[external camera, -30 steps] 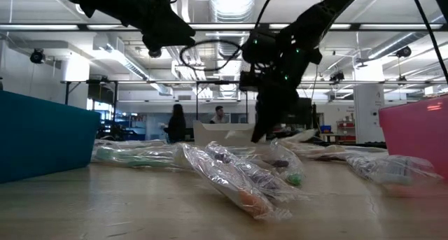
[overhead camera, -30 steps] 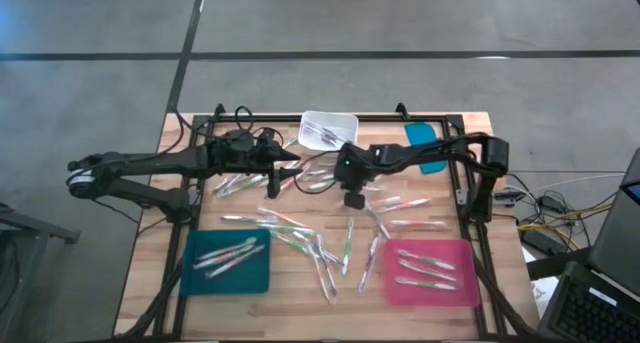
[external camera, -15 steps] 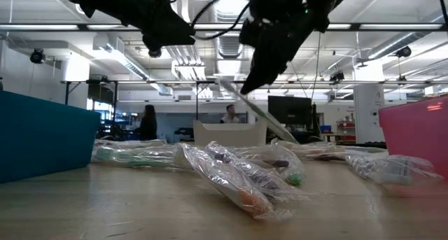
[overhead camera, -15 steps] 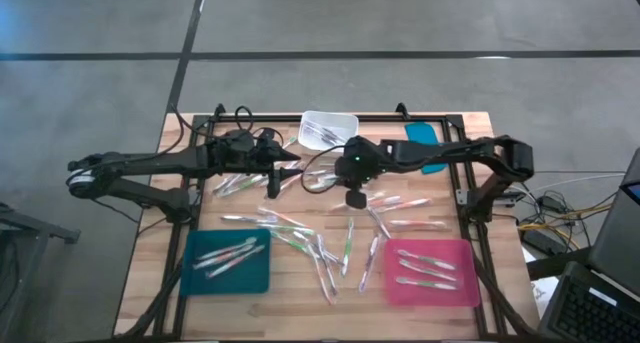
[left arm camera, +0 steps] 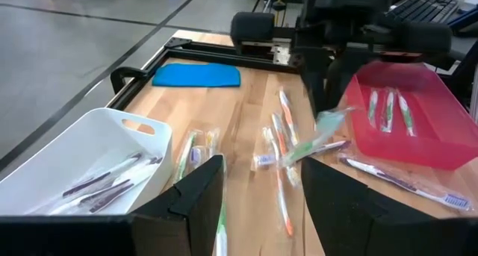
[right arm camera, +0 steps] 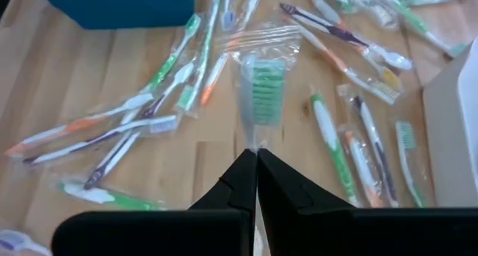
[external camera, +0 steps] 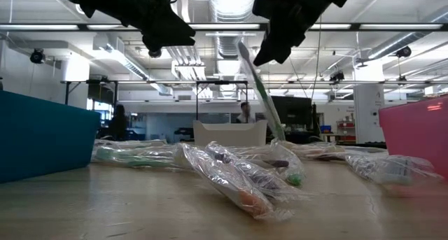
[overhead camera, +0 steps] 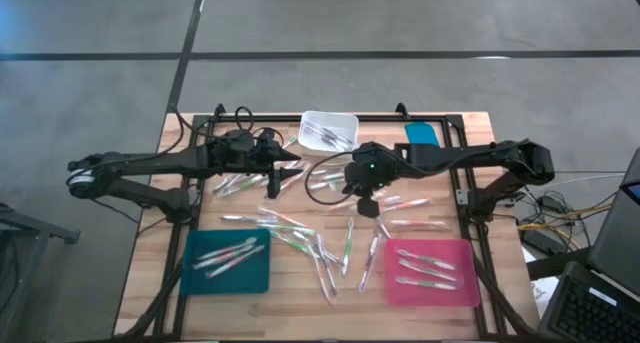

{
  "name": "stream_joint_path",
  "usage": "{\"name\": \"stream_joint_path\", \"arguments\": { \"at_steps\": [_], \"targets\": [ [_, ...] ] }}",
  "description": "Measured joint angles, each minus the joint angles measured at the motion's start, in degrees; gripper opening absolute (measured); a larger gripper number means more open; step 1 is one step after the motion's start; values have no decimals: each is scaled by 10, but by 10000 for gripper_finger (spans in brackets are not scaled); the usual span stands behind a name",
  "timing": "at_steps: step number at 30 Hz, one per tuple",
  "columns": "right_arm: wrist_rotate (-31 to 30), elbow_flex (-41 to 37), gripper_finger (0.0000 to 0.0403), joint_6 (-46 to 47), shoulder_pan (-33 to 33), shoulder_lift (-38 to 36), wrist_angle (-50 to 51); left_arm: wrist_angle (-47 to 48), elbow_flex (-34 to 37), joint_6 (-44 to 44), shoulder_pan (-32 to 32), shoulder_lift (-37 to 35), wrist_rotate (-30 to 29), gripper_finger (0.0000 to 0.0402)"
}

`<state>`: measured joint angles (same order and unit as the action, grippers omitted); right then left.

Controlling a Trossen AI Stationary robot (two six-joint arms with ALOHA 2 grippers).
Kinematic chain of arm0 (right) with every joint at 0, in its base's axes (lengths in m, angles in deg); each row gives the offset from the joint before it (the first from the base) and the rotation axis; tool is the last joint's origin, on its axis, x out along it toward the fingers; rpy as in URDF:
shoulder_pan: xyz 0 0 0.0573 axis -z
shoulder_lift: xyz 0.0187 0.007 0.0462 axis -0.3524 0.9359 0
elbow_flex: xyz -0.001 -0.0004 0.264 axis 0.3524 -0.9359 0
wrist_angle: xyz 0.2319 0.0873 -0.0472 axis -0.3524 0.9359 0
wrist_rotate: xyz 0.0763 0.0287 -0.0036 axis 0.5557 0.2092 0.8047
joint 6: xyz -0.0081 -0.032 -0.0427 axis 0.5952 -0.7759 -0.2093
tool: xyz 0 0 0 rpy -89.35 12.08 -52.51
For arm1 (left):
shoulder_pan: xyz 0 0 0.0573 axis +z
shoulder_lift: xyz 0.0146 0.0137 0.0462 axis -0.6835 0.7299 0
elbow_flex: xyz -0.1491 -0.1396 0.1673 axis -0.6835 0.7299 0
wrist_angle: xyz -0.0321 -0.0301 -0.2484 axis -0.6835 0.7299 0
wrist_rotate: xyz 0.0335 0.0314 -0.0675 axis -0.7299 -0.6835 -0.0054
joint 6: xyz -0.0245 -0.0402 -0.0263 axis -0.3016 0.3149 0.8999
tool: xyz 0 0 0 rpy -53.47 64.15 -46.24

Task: Pick & Place Toothbrushes
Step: Put the green toothbrush into the pink bin

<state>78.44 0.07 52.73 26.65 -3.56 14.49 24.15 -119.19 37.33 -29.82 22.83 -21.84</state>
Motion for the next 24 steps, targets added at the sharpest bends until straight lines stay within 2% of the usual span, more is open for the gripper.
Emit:
{"name": "stream_joint_path", "arguments": {
  "at_steps": [8, 17, 24],
  "targets": [
    [0, -11, 8, 1, -8, 24, -4, 0, 0, 0, 0, 0, 0, 186],
    [61, -24, 8, 0, -16, 137, -72, 0, 0, 0, 0, 0, 0, 186],
    [64, -2, 8, -3, -15, 221, -75, 0, 0, 0, 0, 0, 0, 186]
  ]
}}
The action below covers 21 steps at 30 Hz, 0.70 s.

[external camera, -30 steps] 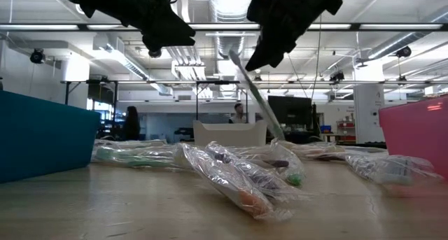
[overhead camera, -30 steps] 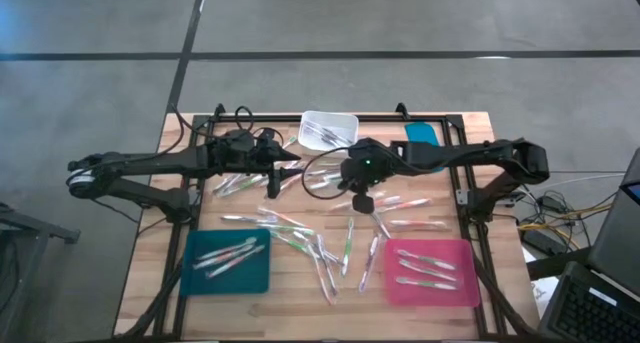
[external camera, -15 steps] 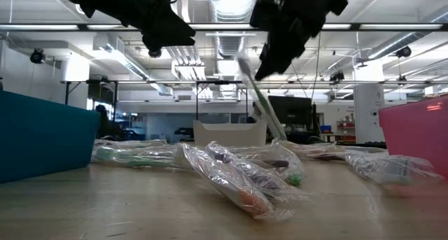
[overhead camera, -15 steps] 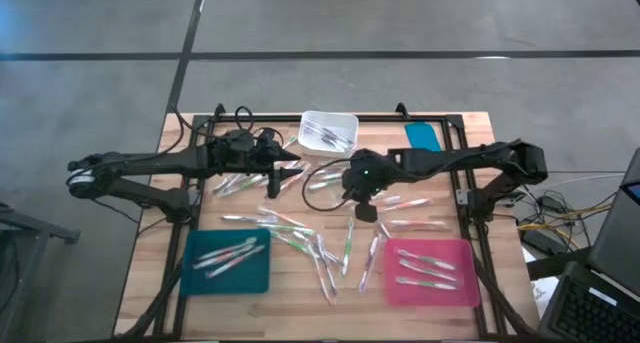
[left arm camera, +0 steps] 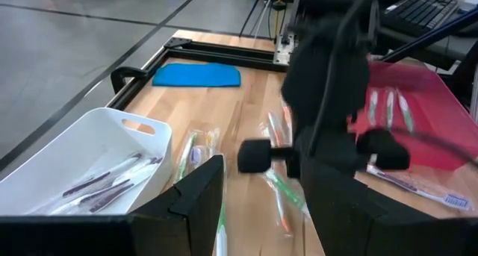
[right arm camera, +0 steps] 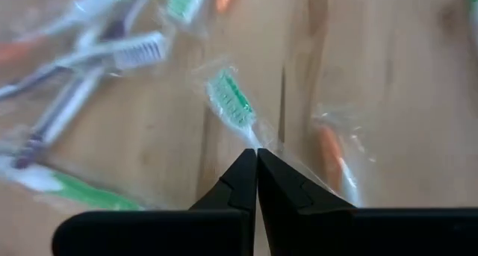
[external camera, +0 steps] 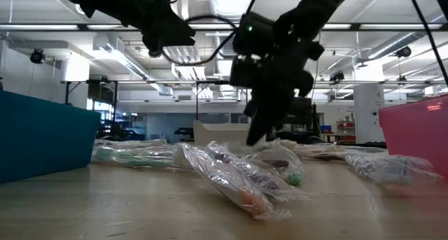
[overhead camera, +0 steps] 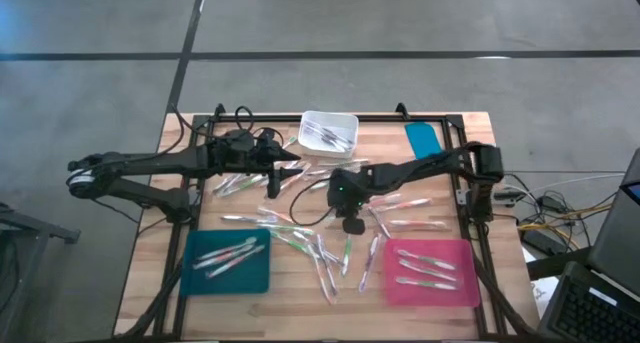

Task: Pick & Place Toothbrushes
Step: Put the green toothbrush into the pink bin

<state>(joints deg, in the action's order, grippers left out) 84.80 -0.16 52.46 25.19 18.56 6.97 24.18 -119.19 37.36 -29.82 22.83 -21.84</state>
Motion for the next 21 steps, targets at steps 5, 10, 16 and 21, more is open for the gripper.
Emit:
{"name": "stream_joint_path", "arguments": {
  "at_steps": [5, 10, 16, 21],
  "targets": [
    [1, 22, 8, -10, -1, 40, 6, 0, 0, 0, 0, 0, 0, 186],
    [1, 59, 15, -56, -4, 57, 56, 0, 0, 0, 0, 0, 0, 186],
    [0, 92, 65, -96, -7, 52, 93, 0, 0, 0, 0, 0, 0, 186],
    [-2, 104, 115, -108, -7, 46, 95, 0, 0, 0, 0, 0, 0, 186]
  ]
}}
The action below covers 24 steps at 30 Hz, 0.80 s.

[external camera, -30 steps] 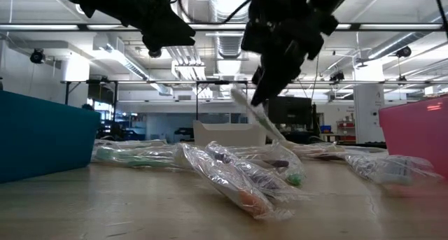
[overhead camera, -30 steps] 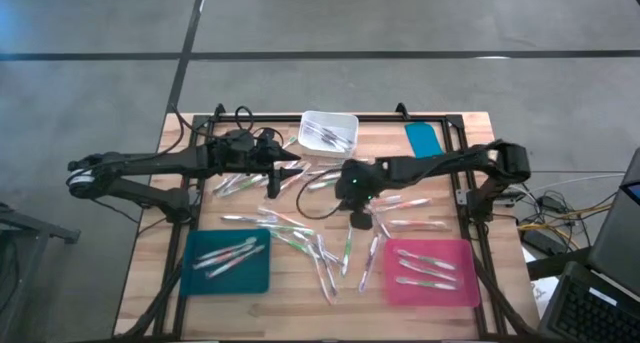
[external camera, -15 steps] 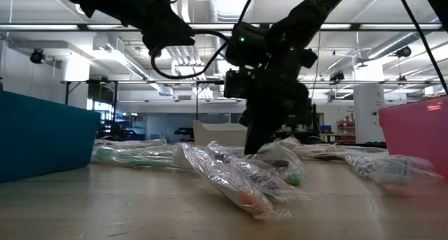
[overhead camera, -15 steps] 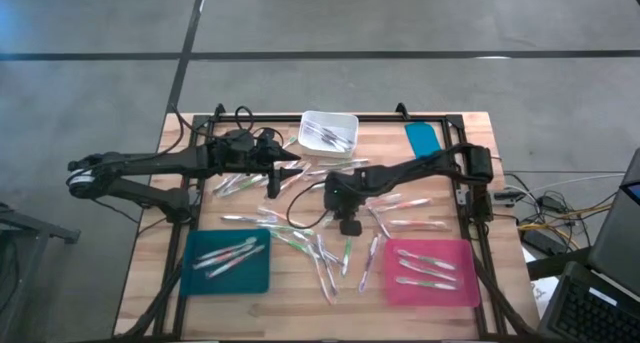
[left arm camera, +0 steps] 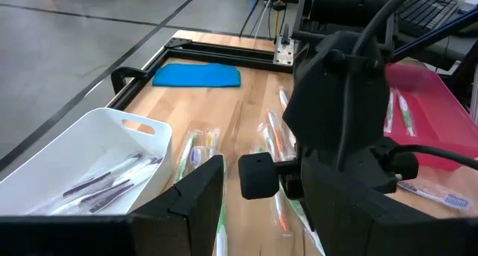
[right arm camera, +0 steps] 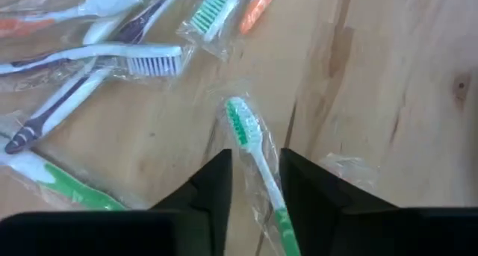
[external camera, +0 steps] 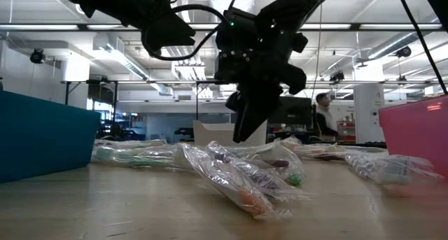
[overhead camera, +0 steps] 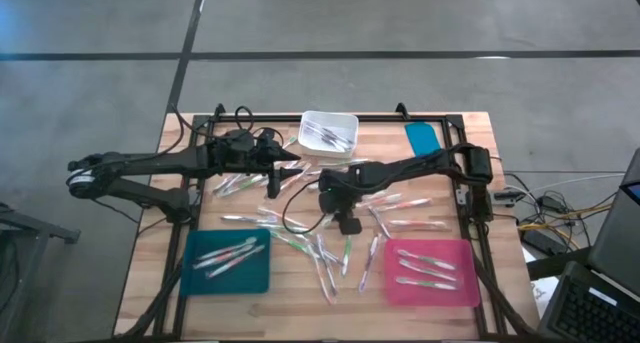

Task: Pick & Place Toothbrushes
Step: Put the green toothbrush into the pink bin

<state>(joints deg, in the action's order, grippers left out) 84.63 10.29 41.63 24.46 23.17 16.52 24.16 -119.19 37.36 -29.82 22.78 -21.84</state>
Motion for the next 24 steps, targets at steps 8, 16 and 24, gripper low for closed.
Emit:
{"name": "stream_joint_path", "arguments": {
  "at_steps": [8, 16, 24],
  "targets": [
    [-3, 2, 179, -39, -23, 4, -5, 0, 0, 0, 0, 0, 0, 186],
    [-33, -1, 196, -50, -28, 17, -33, 0, 0, 0, 0, 0, 0, 186],
    [-35, -3, 164, -51, -28, 36, -38, 0, 0, 0, 0, 0, 0, 186]
  ]
}}
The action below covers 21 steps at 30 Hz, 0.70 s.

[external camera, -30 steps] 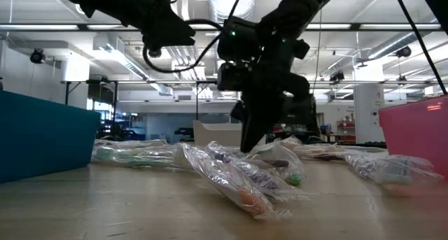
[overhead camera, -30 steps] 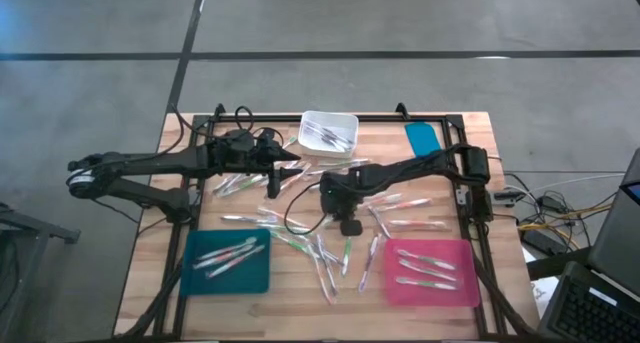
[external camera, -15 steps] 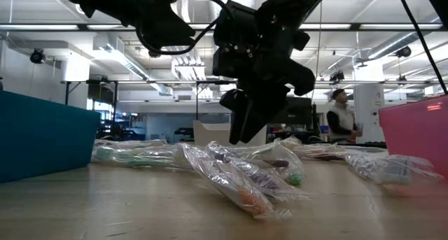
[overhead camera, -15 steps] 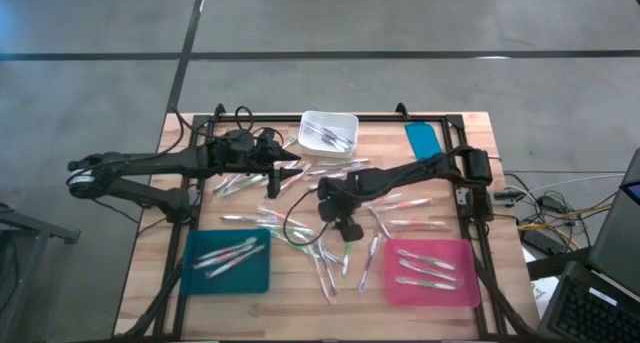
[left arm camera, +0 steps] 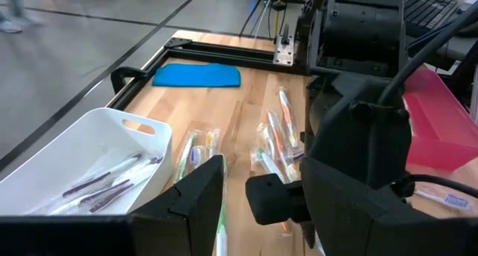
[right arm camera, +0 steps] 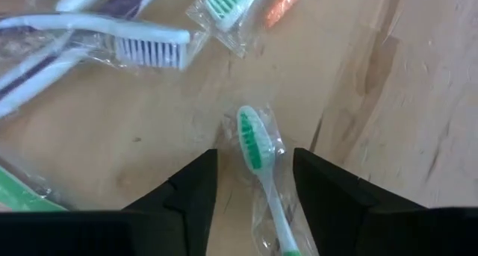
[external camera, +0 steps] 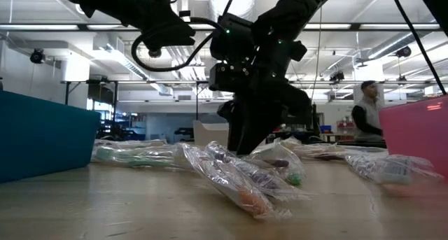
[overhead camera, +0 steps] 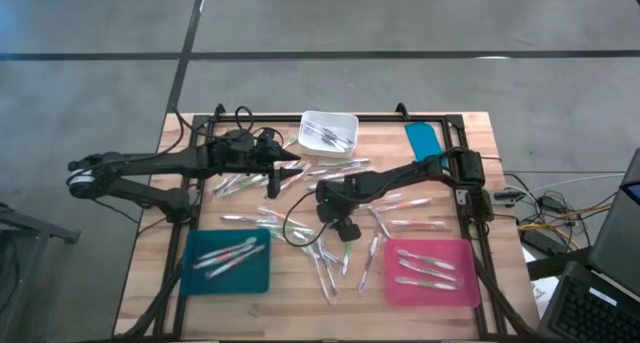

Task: Pick & Place Toothbrushes
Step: Put the green toothbrush into the pink bin

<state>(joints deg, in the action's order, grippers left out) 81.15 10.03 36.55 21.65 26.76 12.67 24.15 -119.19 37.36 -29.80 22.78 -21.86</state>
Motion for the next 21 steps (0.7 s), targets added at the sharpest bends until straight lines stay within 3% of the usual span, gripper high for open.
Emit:
{"name": "stream_joint_path", "arguments": {
  "at_steps": [6, 14, 21],
  "targets": [
    [0, 0, 116, 11, 0, 0, -1, 0, 0, 0, 0, 0, 0, 186],
    [2, -1, 19, 13, 0, -1, -1, 0, 0, 0, 0, 0, 0, 186],
    [3, 7, 9, 30, 0, -1, 7, 0, 0, 0, 0, 0, 0, 186]
  ]
}}
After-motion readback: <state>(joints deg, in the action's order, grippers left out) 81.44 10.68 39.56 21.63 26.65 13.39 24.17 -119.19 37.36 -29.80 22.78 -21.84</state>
